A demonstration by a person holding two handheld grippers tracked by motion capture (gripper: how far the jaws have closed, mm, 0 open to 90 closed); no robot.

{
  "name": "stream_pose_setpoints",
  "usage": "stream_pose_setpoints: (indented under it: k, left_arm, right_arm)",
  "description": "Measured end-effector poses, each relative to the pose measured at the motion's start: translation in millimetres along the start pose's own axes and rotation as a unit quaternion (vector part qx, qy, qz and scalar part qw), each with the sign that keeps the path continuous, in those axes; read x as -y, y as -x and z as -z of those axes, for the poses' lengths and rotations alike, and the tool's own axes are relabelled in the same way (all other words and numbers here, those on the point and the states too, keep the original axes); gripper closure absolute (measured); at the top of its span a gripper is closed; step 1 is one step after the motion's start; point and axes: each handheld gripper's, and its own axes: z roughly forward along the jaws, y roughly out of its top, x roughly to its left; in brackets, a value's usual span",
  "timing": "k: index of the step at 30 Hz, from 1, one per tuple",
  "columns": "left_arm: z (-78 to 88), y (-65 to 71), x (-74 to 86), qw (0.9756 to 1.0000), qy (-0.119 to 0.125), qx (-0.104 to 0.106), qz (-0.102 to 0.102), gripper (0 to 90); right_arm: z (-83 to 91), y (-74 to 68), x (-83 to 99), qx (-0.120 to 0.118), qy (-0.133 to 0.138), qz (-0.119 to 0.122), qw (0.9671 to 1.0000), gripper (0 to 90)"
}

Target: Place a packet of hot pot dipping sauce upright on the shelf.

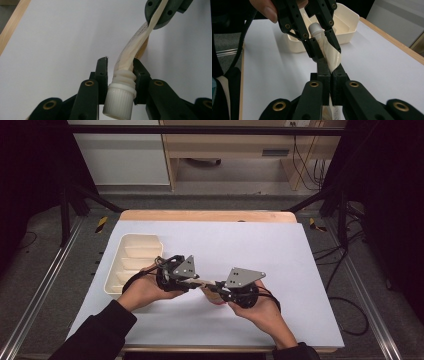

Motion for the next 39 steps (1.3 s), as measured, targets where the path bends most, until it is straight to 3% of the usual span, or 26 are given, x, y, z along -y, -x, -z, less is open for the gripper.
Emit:
stream_pose_setpoints:
  k: [5, 9, 14, 19, 22, 27, 33, 39]
  left_arm:
    - [1.5, -0.7, 3.5, 1.0000, -0.002, -0.002, 0.002, 71.8]
    - [2.2, -1.3, 5.3, 1.0000, -0.004, -0.003, 0.003, 71.8]
    - [2.5, -2.0, 4.9, 0.9999, -0.010, -0.004, 0.000, 71.8]
    - [2.0, -2.9, 6.3, 0.9999, -0.008, -0.001, 0.010, 71.8]
    - [1.7, -3.7, 6.7, 0.9999, -0.007, 0.002, 0.015, 71.8]
    - [0.8, -4.7, 6.4, 0.9998, -0.002, 0.000, 0.018, 72.0]
    - [-1.0, -7.4, 4.5, 0.9998, 0.001, -0.001, 0.020, 72.2]
    - [-4.5, -12.2, -3.3, 0.9999, -0.004, 0.004, 0.016, 72.6]
  right_arm:
    - [-3.0, -3.1, 4.7, 0.021, -0.017, -0.005, 0.9996, 60.8]
    - [-1.6, -4.3, 10.5, 0.041, -0.036, -0.010, 0.9985, 47.8]
    - [4.5, -6.2, 23.4, 0.080, -0.038, -0.020, 0.9959, 26.3]
    - [12.3, 0.7, 43.5, 0.124, -0.063, -0.055, 0.9887, 14.4]
    - [15.3, 10.4, 50.5, 0.152, -0.081, -0.088, 0.9810, 6.6]
    - [15.6, 20.8, 60.9, 0.176, -0.106, -0.115, 0.9719, 6.1]
    - [24.4, 27.6, 66.8, 0.187, -0.096, -0.136, 0.9682, 6.7]
    - [25.4, 33.1, 73.2, 0.197, -0.110, -0.156, 0.9616, 7.5]
